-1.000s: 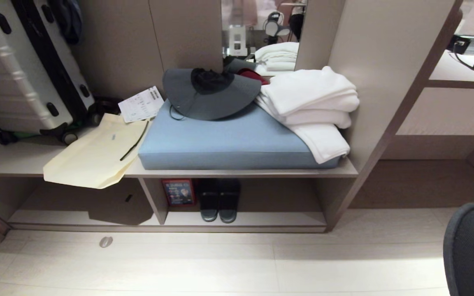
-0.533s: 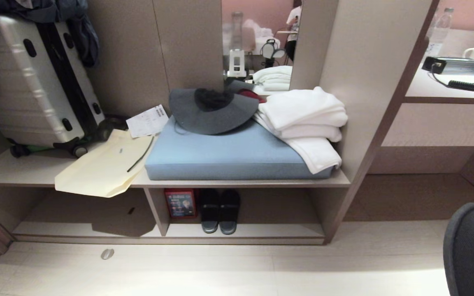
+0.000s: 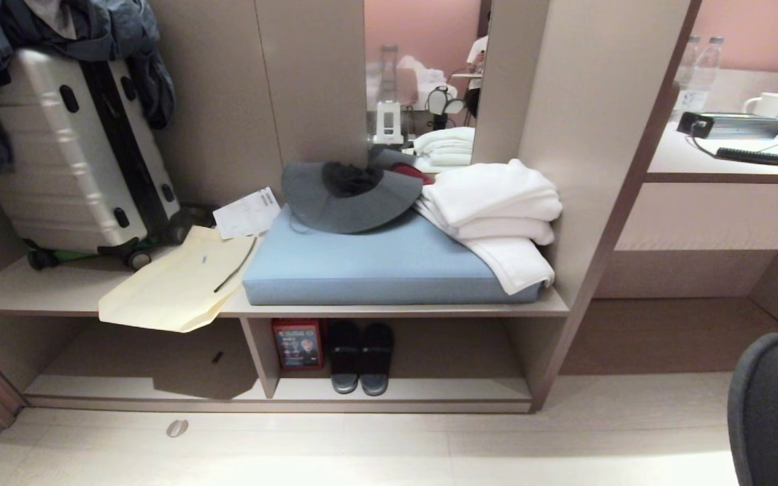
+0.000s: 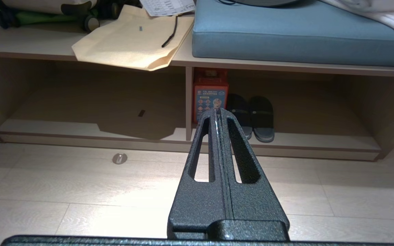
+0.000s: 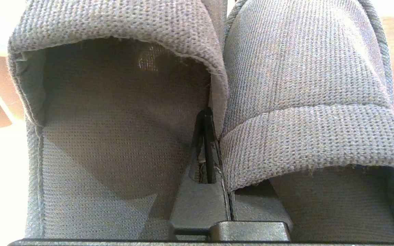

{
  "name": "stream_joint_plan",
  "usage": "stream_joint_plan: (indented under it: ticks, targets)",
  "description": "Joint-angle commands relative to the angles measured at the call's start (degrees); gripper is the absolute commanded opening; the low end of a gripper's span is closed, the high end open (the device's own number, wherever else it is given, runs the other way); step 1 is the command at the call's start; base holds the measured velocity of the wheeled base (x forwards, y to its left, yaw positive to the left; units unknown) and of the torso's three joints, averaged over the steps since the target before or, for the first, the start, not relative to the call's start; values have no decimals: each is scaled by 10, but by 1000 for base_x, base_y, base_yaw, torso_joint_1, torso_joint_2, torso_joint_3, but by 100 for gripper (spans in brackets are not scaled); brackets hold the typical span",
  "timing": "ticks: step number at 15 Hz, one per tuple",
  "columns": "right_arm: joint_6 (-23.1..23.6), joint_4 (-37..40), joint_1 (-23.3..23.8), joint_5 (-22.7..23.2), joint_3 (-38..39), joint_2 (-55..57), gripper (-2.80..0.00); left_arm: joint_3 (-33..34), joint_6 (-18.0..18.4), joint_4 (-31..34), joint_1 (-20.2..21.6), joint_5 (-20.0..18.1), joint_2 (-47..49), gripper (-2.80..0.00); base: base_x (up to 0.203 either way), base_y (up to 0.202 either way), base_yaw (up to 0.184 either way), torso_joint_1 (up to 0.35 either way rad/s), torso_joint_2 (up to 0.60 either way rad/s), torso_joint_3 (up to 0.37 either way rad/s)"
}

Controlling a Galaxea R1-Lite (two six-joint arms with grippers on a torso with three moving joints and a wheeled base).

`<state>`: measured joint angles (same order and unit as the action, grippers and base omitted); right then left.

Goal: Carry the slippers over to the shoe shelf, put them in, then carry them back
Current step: Place the slippers on the floor

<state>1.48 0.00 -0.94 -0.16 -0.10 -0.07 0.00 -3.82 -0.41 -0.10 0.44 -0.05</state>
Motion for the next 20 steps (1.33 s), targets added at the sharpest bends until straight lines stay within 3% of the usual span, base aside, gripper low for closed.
stream_joint_plan:
  ticks: [1,20]
  targets:
    - [0,0,0,0,0,1,-280,0,-1,0,0,0,0,-280,0,0,0,0,0,0]
    - [0,0,0,0,0,1,-280,0,-3,0,0,0,0,-280,0,-10,0,0,0,0]
